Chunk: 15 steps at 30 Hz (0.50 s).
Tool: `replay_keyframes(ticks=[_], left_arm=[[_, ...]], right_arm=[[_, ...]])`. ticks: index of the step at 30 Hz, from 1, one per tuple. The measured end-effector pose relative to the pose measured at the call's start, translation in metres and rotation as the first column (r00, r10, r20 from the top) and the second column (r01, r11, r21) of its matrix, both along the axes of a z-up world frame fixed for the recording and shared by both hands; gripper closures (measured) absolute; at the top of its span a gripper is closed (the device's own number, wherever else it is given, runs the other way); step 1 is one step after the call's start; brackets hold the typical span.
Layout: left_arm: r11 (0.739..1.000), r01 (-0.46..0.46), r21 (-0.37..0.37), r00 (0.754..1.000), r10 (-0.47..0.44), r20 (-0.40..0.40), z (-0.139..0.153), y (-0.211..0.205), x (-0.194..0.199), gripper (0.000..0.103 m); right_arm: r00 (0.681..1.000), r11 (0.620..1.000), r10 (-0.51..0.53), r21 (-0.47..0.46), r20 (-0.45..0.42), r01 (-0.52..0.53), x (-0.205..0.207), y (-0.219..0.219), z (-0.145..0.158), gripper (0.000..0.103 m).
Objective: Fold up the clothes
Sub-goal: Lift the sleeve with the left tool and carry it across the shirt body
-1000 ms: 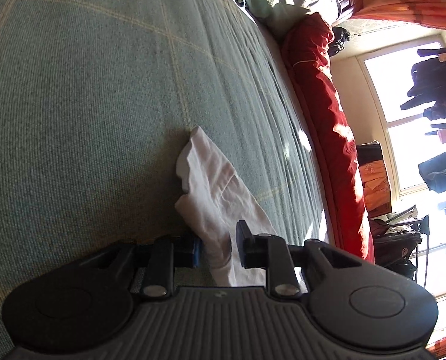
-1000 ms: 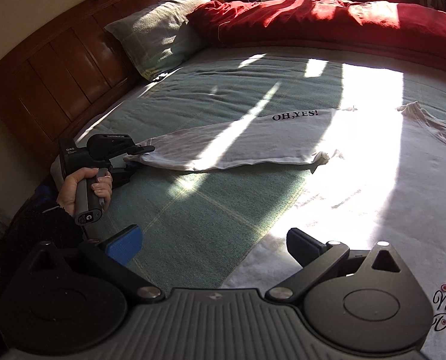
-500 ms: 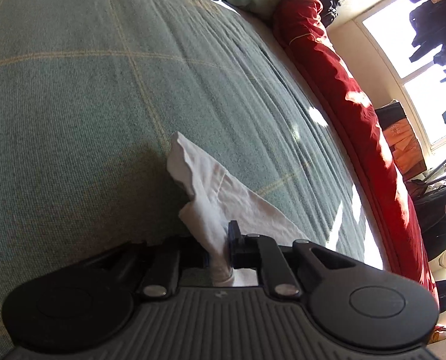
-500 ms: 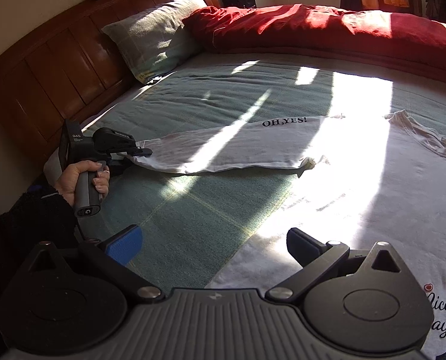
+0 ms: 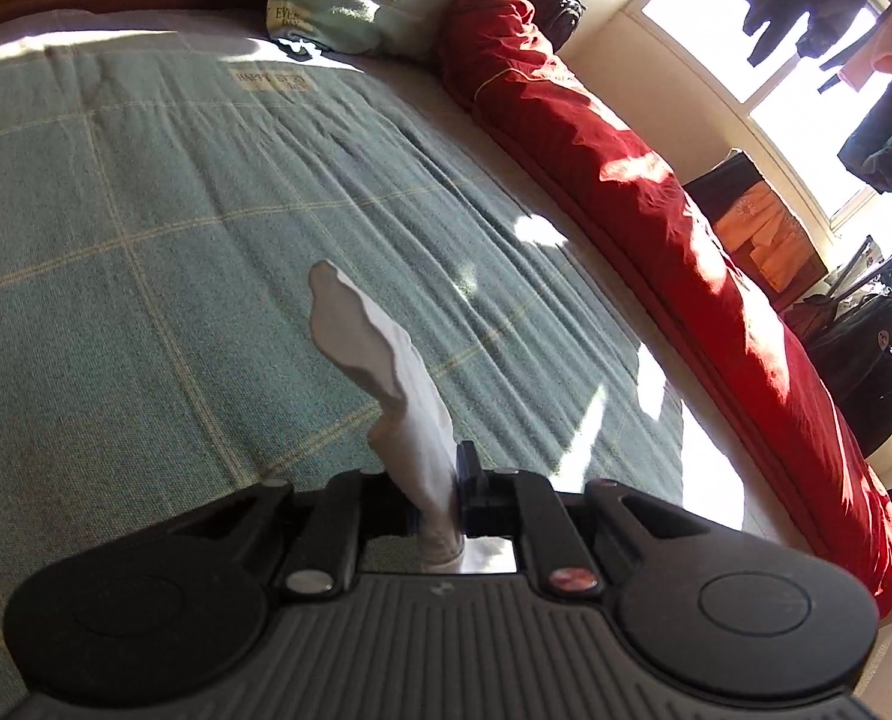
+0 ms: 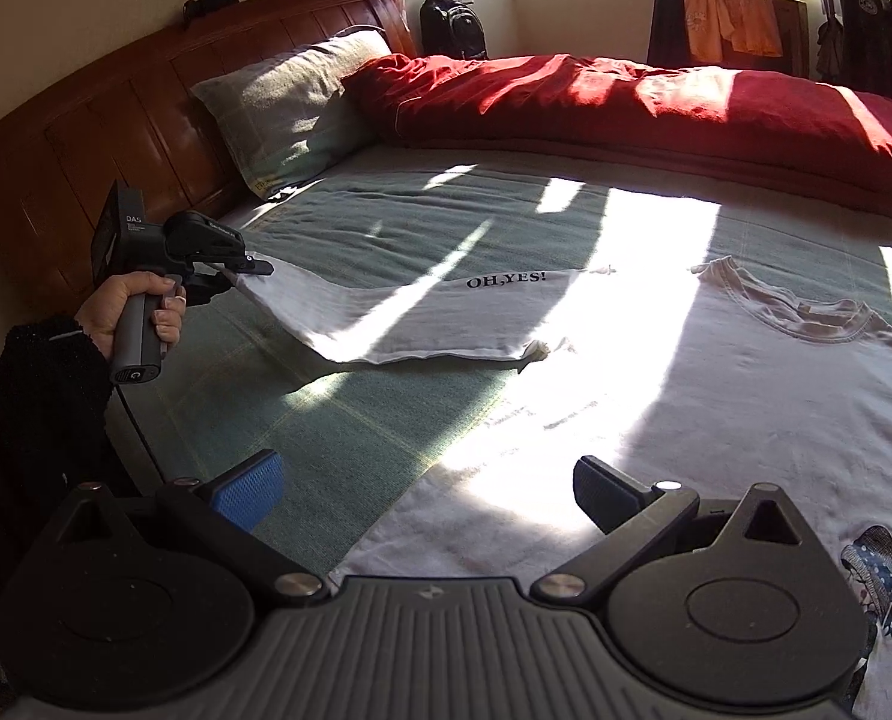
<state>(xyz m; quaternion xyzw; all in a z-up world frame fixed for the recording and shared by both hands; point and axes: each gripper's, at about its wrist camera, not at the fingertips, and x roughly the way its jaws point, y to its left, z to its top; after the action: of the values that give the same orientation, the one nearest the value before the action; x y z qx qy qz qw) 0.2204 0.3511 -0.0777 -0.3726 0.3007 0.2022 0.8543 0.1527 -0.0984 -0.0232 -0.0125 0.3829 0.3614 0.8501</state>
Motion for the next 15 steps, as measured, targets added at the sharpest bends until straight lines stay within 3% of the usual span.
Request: replay_keyframes(ticks=[15], left_arm=[[0.976,0.161,0.143,0.986,-0.165,0.012,0.085,-0.106,0.072,0.094]], right_arm=[[0.998,0.998,-0.056,-0.007,0.022,0.056,-0.002,-0.076,0.001,0.000]])
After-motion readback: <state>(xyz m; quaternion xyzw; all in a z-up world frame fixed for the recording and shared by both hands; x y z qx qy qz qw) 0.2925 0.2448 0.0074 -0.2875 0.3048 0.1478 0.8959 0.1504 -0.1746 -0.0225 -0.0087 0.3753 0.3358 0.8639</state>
